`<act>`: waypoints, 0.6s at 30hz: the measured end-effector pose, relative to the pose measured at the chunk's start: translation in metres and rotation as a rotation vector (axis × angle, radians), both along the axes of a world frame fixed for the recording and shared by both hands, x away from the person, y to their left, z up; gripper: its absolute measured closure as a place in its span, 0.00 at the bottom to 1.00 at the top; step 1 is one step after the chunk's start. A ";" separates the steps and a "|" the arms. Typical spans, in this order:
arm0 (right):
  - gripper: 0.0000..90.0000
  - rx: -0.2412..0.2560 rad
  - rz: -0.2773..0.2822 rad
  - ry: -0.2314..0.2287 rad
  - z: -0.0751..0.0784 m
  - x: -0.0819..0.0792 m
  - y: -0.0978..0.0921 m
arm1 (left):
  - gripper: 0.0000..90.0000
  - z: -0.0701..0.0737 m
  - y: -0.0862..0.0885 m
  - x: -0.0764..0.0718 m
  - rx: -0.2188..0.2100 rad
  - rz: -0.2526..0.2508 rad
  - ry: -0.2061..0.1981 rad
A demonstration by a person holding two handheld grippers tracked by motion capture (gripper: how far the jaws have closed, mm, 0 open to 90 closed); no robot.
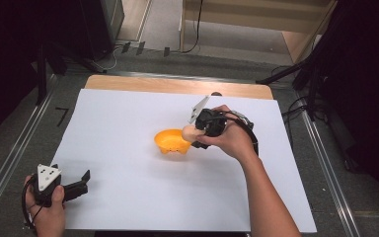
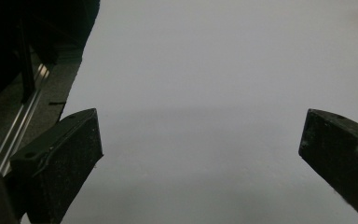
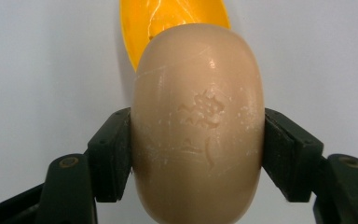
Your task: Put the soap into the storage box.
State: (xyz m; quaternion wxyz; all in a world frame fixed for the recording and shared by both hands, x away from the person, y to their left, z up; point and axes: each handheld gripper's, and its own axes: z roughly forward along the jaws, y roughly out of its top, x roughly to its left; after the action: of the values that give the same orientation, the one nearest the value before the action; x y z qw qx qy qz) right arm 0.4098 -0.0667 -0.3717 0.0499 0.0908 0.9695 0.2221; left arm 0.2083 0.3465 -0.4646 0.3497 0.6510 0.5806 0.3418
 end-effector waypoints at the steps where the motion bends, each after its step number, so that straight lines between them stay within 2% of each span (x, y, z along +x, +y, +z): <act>1: 0.37 0.000 -0.001 0.002 -0.001 0.001 0.003 | 0.00 0.000 0.000 0.000 0.001 -0.001 0.002; 11: 0.37 -0.016 0.056 -0.002 -0.008 0.006 0.025 | 0.00 0.000 0.000 0.000 -0.003 0.000 0.000; 18: 0.37 -0.025 0.083 0.013 -0.013 0.010 0.038 | 0.00 0.000 0.000 0.000 -0.001 -0.001 0.002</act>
State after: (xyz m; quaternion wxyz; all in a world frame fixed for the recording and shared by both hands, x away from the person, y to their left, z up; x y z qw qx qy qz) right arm 0.4193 -0.0285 -0.3848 0.0353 0.0511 0.9755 0.2112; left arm 0.2085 0.3468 -0.4646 0.3497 0.6514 0.5806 0.3409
